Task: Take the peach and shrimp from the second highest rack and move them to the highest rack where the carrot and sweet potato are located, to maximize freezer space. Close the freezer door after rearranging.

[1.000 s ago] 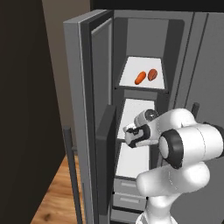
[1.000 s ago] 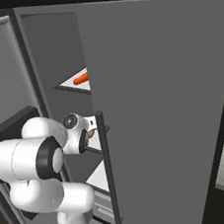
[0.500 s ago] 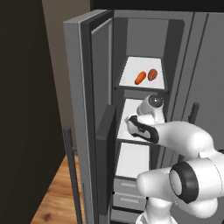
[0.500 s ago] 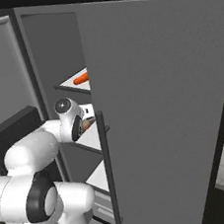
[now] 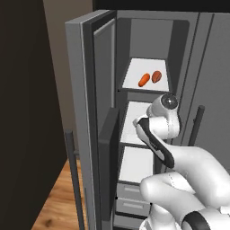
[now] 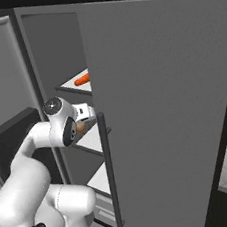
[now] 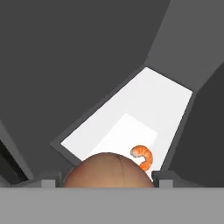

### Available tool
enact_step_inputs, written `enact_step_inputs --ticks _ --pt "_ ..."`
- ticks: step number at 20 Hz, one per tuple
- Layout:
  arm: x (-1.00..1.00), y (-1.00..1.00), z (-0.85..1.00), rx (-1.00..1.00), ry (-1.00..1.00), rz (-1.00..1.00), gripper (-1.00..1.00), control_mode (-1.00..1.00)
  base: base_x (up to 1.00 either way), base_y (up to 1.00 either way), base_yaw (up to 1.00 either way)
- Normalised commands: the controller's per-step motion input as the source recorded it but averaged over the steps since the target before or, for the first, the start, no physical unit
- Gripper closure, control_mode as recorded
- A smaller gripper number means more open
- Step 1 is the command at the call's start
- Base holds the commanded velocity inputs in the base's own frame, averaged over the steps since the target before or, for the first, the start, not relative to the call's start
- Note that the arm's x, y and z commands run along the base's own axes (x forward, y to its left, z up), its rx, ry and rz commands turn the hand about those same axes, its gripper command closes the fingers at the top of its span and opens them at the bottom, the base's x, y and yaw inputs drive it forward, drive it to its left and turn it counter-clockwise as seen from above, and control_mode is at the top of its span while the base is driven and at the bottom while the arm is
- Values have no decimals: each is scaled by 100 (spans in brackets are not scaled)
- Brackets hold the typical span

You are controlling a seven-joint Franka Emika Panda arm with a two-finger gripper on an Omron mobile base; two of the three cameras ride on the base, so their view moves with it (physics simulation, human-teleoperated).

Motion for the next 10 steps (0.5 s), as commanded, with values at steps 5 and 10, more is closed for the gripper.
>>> enact_step_inputs --ticks 5,10 --pt "-28 0 93 -5 -9 0 100 -100 0 0 0" --pt "-4 0 92 -9 -6 0 100 -100 0 0 0"
